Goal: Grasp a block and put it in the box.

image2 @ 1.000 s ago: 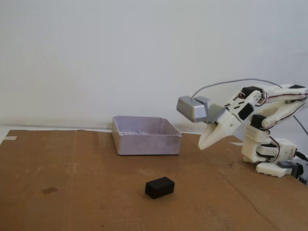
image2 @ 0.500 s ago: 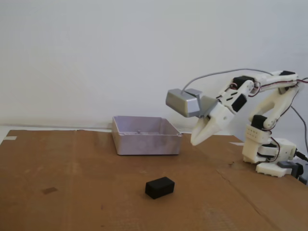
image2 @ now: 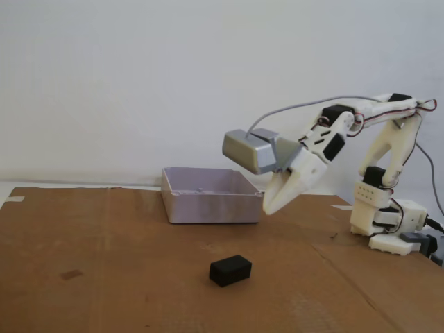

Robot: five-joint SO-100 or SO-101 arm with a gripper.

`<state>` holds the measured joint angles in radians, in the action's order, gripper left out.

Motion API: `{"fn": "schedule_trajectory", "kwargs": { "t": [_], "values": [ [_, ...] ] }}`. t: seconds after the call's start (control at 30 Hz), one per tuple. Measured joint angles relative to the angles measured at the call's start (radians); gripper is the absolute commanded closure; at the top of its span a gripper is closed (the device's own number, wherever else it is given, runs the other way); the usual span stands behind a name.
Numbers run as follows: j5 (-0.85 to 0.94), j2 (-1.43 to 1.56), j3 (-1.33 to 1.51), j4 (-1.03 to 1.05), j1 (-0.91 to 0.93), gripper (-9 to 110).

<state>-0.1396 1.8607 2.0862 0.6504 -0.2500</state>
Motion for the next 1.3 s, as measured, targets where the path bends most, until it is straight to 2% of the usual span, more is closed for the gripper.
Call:
{"fn": "schedule_trajectory", "kwargs": {
  "t": [0.4, 0.6, 1.3],
  "values": [
    [0.000, -0.262, -0.221, -0.003, -0.075, 102],
    [0.000, -0.390, -0.291, -0.109, -0.080, 102],
    [0.000, -0.495, -0.357, -0.140, -0.081, 102]
  ]
}}
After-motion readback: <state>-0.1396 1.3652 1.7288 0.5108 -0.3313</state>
